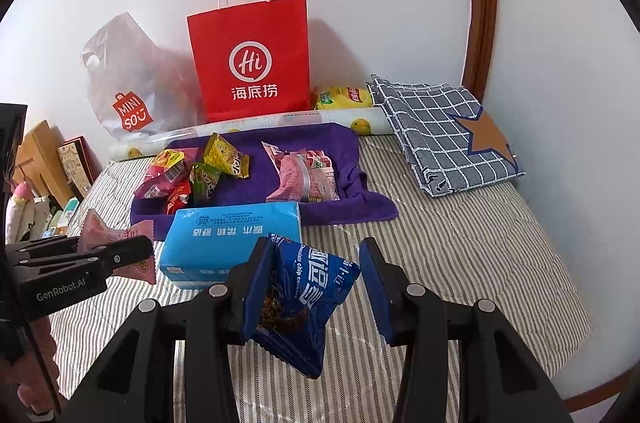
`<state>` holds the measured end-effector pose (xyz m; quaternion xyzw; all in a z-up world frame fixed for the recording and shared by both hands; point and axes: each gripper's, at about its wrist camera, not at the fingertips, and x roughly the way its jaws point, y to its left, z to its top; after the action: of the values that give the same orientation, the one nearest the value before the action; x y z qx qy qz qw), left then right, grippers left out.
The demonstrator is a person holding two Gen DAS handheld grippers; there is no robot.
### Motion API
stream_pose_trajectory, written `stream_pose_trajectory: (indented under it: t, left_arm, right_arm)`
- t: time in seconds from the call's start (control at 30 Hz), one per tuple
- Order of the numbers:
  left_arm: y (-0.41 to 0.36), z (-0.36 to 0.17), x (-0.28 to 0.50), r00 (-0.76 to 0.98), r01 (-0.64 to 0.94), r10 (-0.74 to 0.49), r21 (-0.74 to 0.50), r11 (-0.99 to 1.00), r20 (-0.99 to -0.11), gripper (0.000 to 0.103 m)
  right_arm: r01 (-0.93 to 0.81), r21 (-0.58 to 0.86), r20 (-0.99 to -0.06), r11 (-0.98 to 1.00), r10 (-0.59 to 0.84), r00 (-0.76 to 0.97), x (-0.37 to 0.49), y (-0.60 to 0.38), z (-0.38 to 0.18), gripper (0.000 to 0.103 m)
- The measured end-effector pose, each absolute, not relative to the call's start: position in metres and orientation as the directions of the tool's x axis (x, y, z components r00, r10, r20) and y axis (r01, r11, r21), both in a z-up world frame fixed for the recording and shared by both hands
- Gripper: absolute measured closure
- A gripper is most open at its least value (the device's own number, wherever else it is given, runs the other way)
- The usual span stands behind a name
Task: Organize snacks
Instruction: 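Carry the pink pastry packet and blue packet toward the purple towel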
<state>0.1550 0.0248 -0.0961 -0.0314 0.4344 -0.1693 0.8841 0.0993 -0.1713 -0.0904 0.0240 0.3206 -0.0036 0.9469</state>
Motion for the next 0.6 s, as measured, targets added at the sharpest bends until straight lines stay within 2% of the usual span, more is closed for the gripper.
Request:
stream_pose_trajectory:
  t: [0.6]
  left_arm:
    - [0.024,-0.086,0.189,0.577,0.259,-0.32,-0.203,0.944,-0.751,0.072]
  right_arm:
    - [-0.001,0.027,-0.607,1.0,0.017,0.794,0.136,-0.174,-0.084,0.06]
